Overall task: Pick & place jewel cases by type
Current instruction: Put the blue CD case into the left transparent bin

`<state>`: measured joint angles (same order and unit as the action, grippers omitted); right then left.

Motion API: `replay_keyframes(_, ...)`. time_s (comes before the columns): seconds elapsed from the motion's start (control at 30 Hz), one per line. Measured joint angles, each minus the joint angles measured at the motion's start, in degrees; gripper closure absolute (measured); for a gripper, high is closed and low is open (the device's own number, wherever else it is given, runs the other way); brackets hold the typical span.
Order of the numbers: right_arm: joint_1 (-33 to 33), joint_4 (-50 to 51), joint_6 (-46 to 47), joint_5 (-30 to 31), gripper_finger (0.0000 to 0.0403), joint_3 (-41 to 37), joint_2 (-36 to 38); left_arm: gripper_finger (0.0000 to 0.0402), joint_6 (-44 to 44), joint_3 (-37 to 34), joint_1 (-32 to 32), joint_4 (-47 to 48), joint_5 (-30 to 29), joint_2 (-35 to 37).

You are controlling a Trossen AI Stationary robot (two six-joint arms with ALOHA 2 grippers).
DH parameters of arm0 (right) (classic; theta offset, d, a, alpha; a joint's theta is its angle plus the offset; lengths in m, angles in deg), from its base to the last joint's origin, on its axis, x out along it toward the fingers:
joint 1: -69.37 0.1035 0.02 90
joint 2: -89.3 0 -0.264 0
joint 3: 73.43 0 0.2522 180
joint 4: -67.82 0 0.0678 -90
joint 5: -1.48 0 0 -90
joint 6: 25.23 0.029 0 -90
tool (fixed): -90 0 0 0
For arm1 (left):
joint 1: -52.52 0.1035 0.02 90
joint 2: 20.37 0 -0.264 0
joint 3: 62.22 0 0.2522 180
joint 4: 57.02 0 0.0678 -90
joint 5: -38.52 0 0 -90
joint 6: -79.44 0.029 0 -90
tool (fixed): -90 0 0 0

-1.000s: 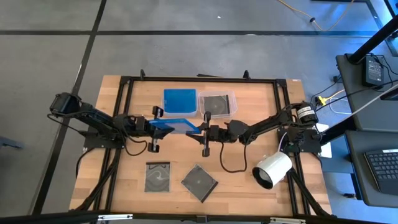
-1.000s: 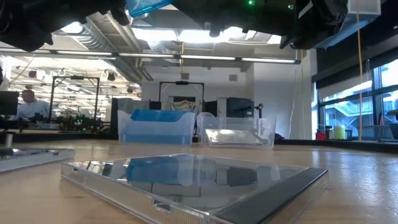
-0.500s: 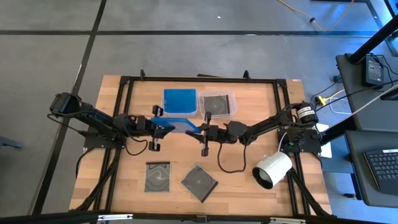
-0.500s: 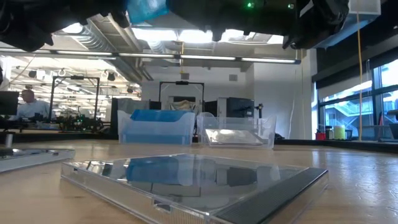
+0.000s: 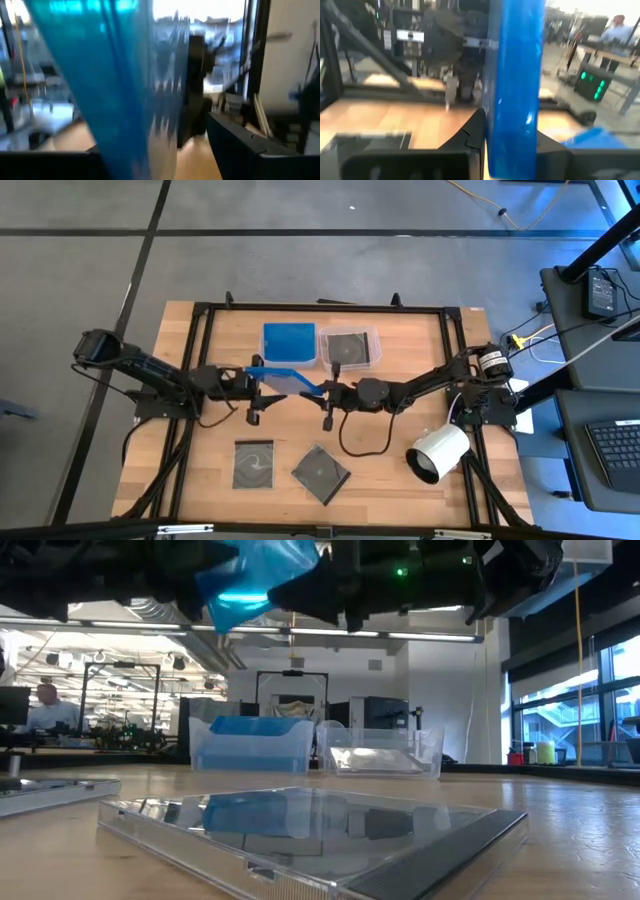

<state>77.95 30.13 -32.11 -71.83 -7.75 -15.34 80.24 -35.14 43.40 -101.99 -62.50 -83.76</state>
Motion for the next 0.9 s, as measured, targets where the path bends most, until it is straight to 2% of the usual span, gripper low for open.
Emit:
replay_keyframes(0.2,0.0,8.4,3.6,0.0,0.0356,0.1,2.2,0.0209,-0.2,-0.1,0.0,15.5,0.0,9.9)
replay_keyframes(0.37,0.0,19.1,6.2,-0.2,0.0356,0.1,5.3,0.0212,-3.2,-0.1,0.0,29.0,0.3,17.9)
replay_keyframes(0.5,0.0,28.3,8.4,-3.0,0.0356,0.1,7.9,0.0210,-6.9,-0.1,0.0,37.7,2.7,21.5)
replay_keyframes(0.73,-0.4,41.4,13.3,-11.5,0.0356,0.1,9.9,0.0211,-9.6,-0.1,0.0,40.5,8.2,22.4)
replay_keyframes(0.9,-0.4,41.7,14.1,-14.3,0.0356,0.0,9.1,0.0218,-9.3,-0.1,-0.1,39.1,11.6,21.2)
